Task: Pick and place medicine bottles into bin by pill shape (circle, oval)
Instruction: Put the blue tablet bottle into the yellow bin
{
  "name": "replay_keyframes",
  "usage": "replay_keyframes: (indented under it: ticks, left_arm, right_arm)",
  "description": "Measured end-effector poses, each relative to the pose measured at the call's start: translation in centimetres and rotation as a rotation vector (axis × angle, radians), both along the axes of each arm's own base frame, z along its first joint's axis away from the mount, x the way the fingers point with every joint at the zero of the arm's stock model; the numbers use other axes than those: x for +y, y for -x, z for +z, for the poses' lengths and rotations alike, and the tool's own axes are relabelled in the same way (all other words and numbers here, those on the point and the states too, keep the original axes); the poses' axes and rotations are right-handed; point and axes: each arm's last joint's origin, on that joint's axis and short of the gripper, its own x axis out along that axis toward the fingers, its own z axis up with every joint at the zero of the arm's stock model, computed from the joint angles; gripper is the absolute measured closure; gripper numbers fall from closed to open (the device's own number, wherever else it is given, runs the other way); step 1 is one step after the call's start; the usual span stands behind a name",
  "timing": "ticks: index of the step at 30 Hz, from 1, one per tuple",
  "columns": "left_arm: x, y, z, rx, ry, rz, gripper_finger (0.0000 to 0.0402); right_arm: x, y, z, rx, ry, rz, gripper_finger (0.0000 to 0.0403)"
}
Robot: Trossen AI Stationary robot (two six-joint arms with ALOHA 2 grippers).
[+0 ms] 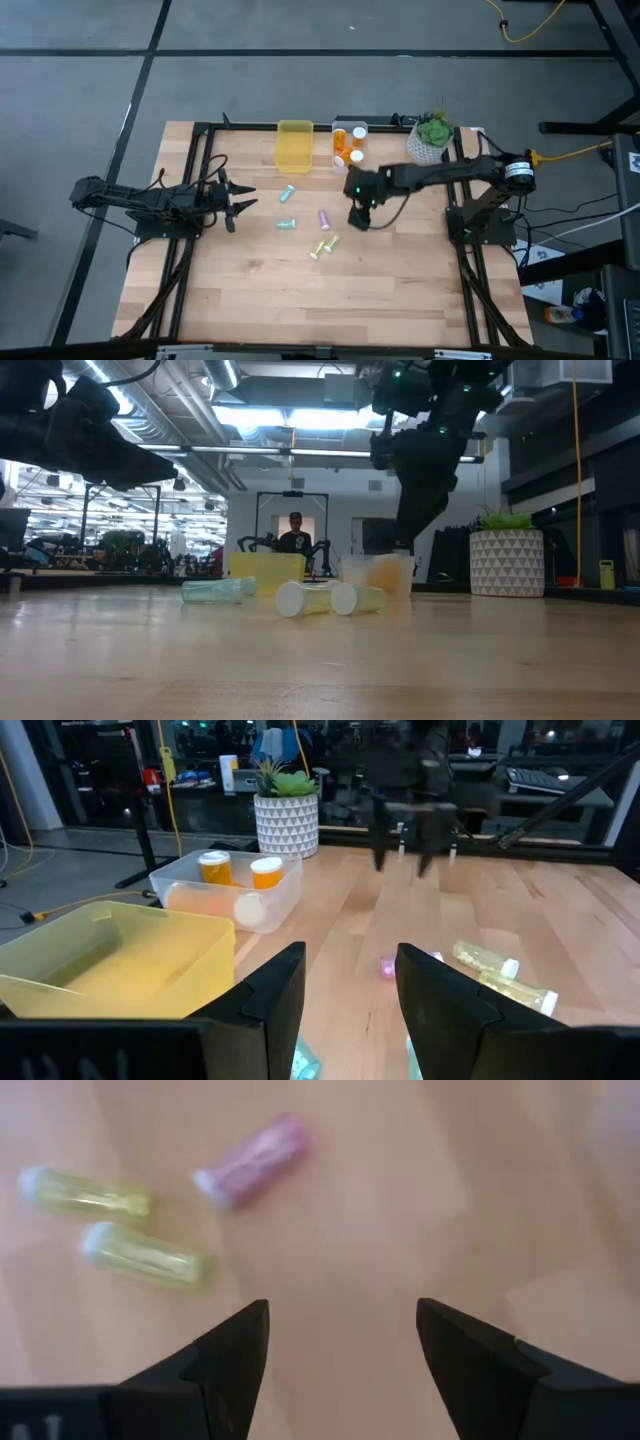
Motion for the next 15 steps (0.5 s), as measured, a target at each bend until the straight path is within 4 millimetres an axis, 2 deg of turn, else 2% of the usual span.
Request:
replay_keyframes:
  ticks: [9,15]
  left_arm:
    - [0.0,0.0,0.0,-0.013,0.026,0.002,0.0253]
    - [0.0,0.0,1.4,-0.275,0.430,0.000,0.0253]
  right_arm:
    - [4.0,-0.3,-1.3,-0.097,-0.051,0.005,0.0147]
    - [5.4,-0.2,-1.4,-0.104,-0.054,0.050,0.0147]
